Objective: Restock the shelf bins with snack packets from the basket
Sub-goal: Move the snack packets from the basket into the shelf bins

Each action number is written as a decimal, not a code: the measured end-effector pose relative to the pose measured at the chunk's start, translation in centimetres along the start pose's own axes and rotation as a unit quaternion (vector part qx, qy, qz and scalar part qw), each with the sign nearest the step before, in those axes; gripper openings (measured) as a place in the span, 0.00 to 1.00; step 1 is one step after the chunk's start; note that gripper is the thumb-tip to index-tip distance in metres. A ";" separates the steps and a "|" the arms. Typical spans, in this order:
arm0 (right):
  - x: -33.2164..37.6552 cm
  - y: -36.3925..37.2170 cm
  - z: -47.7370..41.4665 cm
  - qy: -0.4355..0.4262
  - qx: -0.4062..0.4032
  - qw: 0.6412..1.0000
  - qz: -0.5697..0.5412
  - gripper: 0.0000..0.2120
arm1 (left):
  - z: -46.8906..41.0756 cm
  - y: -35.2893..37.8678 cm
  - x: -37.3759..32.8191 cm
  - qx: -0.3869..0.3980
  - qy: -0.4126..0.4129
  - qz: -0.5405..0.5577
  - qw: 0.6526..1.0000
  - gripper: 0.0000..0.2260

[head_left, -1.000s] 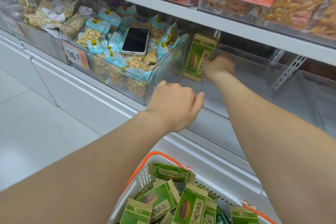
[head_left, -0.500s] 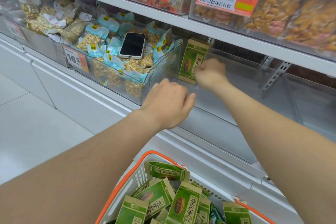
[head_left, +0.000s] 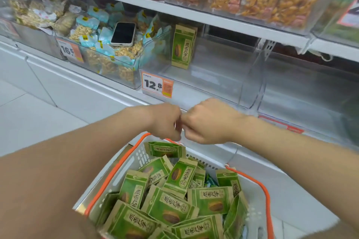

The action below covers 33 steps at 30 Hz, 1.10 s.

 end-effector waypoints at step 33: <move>0.6 7.6 8.5 0.118 0.297 0.942 -0.099 0.09 | -1.5 12.1 -4.5 0.059 -0.033 -0.138 0.988 0.16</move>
Point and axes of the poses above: each hand's wrist, its own z-axis away from the middle knuckle, its own y-axis out of the palm, x = y × z, the point moved 10 cm from there along -z, towards the middle knuckle, and after that the axes turned 3 degrees about -z, right-handed, at the moved point
